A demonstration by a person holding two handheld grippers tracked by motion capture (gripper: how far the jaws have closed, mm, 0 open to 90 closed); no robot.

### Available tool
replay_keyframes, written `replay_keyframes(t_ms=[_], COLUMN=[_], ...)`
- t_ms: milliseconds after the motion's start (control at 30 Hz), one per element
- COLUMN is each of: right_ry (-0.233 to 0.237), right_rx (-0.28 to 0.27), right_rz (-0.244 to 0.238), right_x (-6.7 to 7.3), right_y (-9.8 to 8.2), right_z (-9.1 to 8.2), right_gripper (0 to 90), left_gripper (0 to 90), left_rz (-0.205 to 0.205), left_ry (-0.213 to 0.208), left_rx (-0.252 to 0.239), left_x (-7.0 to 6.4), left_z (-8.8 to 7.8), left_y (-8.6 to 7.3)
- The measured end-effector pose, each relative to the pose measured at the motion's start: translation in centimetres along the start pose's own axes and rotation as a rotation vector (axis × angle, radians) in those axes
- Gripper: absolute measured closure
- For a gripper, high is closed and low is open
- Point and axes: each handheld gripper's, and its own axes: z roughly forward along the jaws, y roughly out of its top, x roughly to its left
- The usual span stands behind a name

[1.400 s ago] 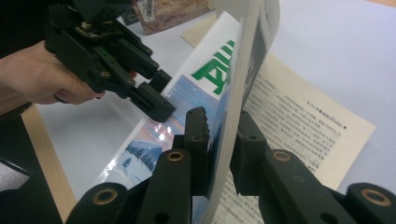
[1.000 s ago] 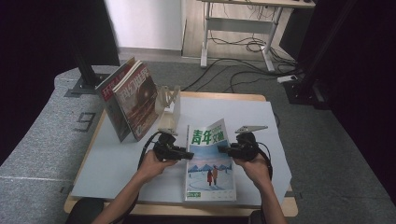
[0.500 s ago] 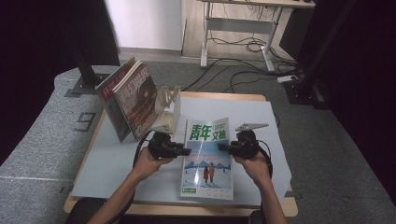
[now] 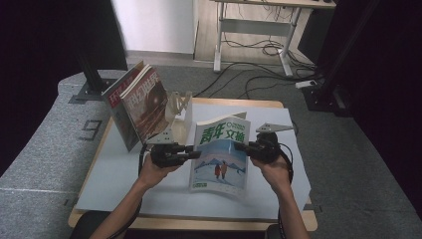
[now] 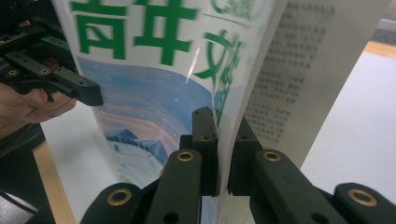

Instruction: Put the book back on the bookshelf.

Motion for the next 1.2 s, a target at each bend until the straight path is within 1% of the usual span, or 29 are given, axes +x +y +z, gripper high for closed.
replay_keyframes(t_ms=[67,100,167,233,300,400,467,567,633,700,733,767,800,867,1000,1100,1200], right_ry=[0.003,0.009,0.027,0.048,0.061,0.087,0.09,0.092,0.09,0.088,0.086,0.085,0.079,0.071,0.074,0.078,0.071], right_rx=[-0.001,-0.007,-0.023,-0.033,-0.036,-0.044,-0.043,-0.049,-0.05,-0.051,-0.05,-0.05,-0.049,-0.045,-0.05,-0.052,-0.047], right_rz=[-0.013,-0.016,-0.021,-0.044,-0.062,-0.095,-0.108,-0.112,-0.106,-0.1,-0.096,-0.097,-0.094,-0.092,-0.084,-0.09,-0.111], right_x=[0.1,0.1,0.2,0.3,0.6,1.0,1.2,1.1,0.9,0.7,0.6,0.5,0.5,0.4,0.1,0.2,0.5], right_y=[-0.1,-0.2,-0.4,-0.4,-0.3,-0.2,-0.3,-0.6,-0.8,-0.9,-1.0,-1.0,-1.1,-1.1,-1.3,-1.2,-1.0], right_z=[0.1,0.1,0.0,-0.2,-0.4,-0.7,-0.8,-0.9,-1.0,-1.1,-1.2,-1.2,-1.3,-1.4,-1.4,-1.3,-1.1], right_gripper=[83.6,83.6,83.1,82.8,81.7,80.8,81.9,83.2,83.4,83.6,83.6,83.6,83.5,83.6,83.5,82.4,74.8], left_gripper=[73.8,73.9,74.1,74.2,74.1,74.0,73.7,71.9,70.0,67.4,66.2,65.7,65.8,66.7,69.5,71.5,72.6], left_rz=[0.023,0.029,0.056,0.089,0.115,0.134,0.144,0.183,0.203,0.227,0.221,0.201,0.199,0.174,0.151,0.154,0.165], left_ry=[-0.004,-0.005,-0.01,-0.015,-0.011,-0.005,0.004,0.036,0.07,0.108,0.114,0.115,0.112,0.089,0.042,0.008,-0.001], left_rx=[0.008,0.012,0.027,0.056,0.09,0.154,0.198,0.268,0.307,0.333,0.343,0.346,0.348,0.337,0.309,0.304,0.307], left_x=[-0.1,-0.2,-0.4,-0.9,-1.3,-1.8,-1.9,-2.1,-2.2,-2.2,-2.0,-1.7,-1.5,-1.1,-1.0,-1.2,-1.6], left_z=[-0.3,-0.5,-0.8,-1.2,-1.5,-1.7,-1.6,-1.2,-0.6,0.0,0.3,0.7,0.8,1.0,0.4,-0.4,-0.9], left_y=[-0.2,-0.4,-0.5,-0.4,-0.1,0.5,1.0,2.1,2.9,3.5,3.9,4.2,4.3,4.4,3.9,3.3,2.9])
